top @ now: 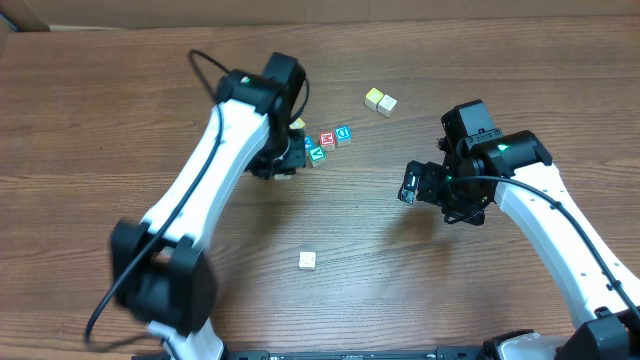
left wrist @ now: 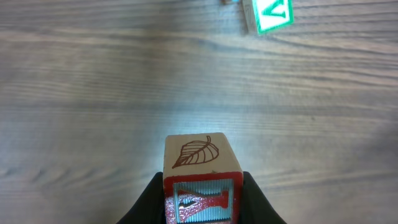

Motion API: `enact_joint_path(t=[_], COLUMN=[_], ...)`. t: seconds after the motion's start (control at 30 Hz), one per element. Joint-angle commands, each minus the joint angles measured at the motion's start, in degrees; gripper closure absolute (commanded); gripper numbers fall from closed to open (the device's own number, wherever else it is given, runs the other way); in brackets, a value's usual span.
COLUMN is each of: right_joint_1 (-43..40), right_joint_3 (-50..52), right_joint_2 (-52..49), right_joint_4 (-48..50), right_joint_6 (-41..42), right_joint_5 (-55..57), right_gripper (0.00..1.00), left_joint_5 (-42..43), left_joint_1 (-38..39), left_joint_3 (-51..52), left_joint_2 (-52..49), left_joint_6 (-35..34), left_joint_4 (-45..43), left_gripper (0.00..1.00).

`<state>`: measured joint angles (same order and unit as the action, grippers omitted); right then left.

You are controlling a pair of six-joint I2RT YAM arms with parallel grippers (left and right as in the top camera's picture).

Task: Flip 3 blocks

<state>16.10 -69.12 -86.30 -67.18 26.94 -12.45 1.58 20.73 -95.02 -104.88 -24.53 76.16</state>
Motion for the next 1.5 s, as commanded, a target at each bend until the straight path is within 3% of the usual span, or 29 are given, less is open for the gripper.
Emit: enact_joint_path(t=[0.0,0.33,0.67,1.13,1.4,1.47], right_joint_1=[-0.2,-0.2,-0.2,-0.2,-0.2,-0.2], right_joint_3=[-1.36,-1.36,-1.36,-1.36,-1.36,-1.36], right_joint_2=[0.76,0.76,0.76,0.76,0.76,0.76], right_joint_4=[-0.22,-0.72,-1.55,-1.55,-1.68,-1.66], right_joint_6=[-0.37,-0.35,-0.33,-0.33,-0.33,-0.33], right_joint_5=[0.87,0.85,0.85,0.83,0.85,0.85], right_gripper=[0.0,0.0,0.0,0.0,0.0,0.0], left_joint_5=[-1.4,2.29,10.12,11.67,13.33,13.33], left_joint_1=[0.0,0.09,0.68,0.68,0.68,0.68], left_joint_3=[5.7,34.12,55.47,60.52,60.5,60.41], left_joint_2=[9.03,29.86,32.22,27.43,22.47,22.49], left_joint_6=[-2.62,-5.79,-6.97,-7.43,-7.43,-7.43], left_joint_4=[-0.11,-7.8,-25.0,-37.55,-41.13,-41.07], left_gripper=[0.84,0.8,0.81,0.78,0.82,0.77])
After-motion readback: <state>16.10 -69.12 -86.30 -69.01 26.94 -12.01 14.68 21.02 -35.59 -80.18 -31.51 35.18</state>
